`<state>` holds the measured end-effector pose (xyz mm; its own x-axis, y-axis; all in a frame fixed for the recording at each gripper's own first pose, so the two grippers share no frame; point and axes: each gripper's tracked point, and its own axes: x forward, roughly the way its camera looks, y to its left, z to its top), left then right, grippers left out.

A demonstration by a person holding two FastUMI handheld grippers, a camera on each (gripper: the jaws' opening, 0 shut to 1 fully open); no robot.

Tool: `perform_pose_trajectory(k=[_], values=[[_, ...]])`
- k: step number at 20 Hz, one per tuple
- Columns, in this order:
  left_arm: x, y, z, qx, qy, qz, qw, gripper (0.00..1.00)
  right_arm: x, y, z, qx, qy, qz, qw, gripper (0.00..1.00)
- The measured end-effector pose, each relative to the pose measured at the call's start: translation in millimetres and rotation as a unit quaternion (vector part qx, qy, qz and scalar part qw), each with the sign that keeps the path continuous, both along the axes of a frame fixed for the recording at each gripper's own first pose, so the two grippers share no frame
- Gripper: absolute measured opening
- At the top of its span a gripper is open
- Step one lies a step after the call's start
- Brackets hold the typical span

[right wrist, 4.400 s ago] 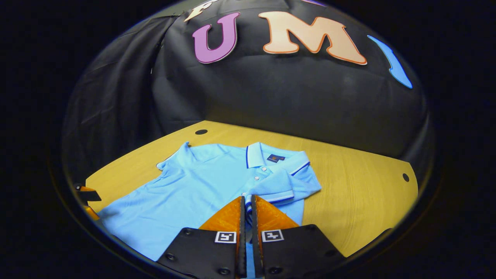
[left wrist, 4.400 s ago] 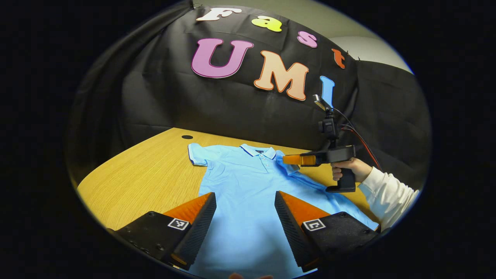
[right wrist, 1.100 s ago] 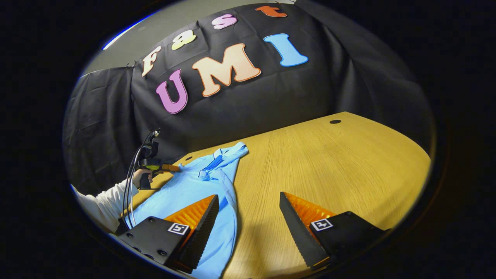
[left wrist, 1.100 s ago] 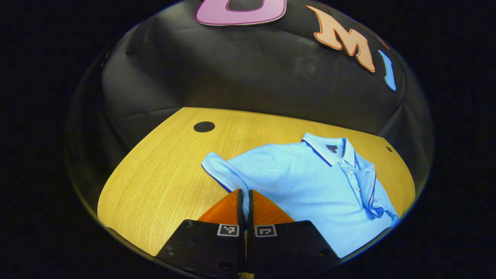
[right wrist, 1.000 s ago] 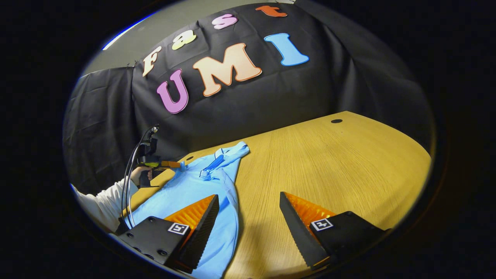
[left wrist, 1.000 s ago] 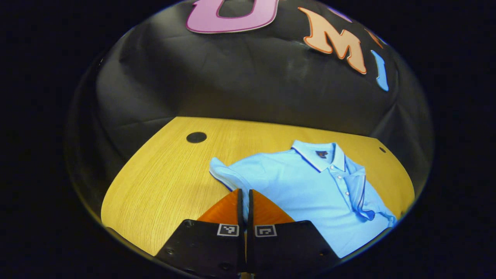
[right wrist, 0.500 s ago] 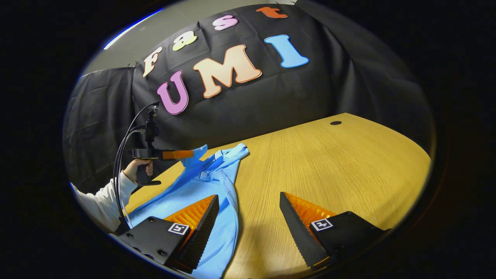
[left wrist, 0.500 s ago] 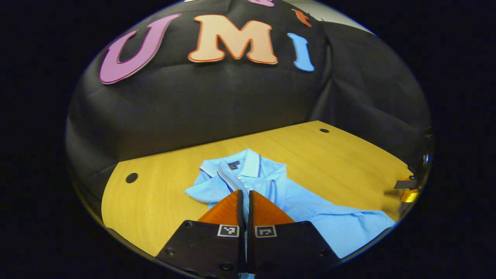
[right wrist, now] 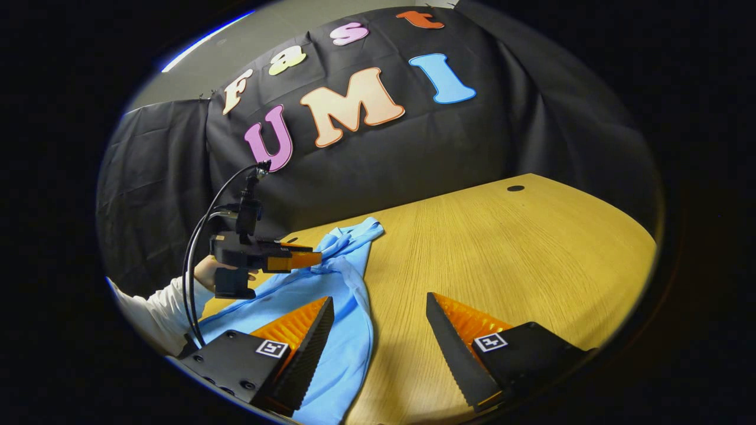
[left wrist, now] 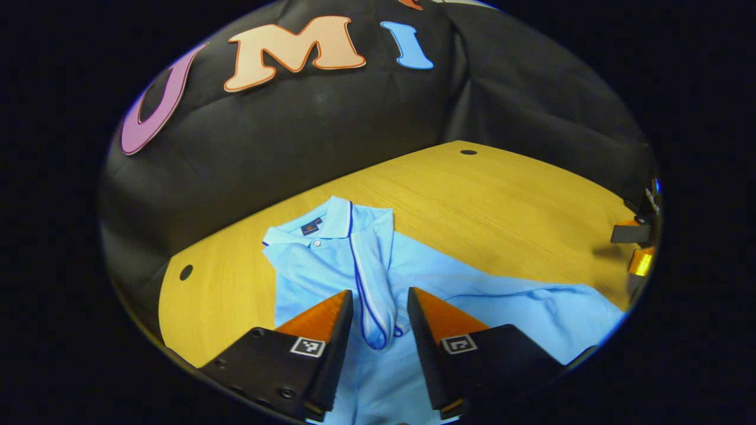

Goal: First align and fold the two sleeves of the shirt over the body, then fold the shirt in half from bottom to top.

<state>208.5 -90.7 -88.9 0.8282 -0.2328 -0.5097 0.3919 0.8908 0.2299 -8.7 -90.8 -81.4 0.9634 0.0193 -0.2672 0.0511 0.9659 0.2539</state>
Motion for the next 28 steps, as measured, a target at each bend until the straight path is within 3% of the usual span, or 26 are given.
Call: perform_pose_trajectory(k=[2, 3, 5, 12, 20, 28], values=[[-13, 9, 13, -0.007, -0.017, 0.021, 1.0, 0.65, -2, 7, -4, -0.007, 0.006, 0.007, 1.0, 0.98], [-18, 18, 22, -0.004, -0.034, 0.037, 0.999, 0.75, -3, 11, -5, -0.009, 0.009, 0.012, 1.0, 0.98], [-39, 40, 41, 0.004, -0.067, 0.074, 0.995, 0.86, -8, 26, -6, -0.011, 0.013, 0.028, 0.999, 0.98], [-149, 63, 53, -0.05, -0.075, 0.107, 0.99, 0.87, -39, 53, 2, -0.032, 0.013, 0.037, 0.999, 0.98], [-269, 109, 11, -0.077, -0.068, 0.196, 0.975, 0.87, -82, 86, -29, -0.078, 0.05, 0.044, 0.995, 0.98], [-323, 128, -33, -0.096, -0.03, 0.231, 0.968, 0.88, -119, 97, -45, -0.117, 0.064, 0.038, 0.99, 0.98]])
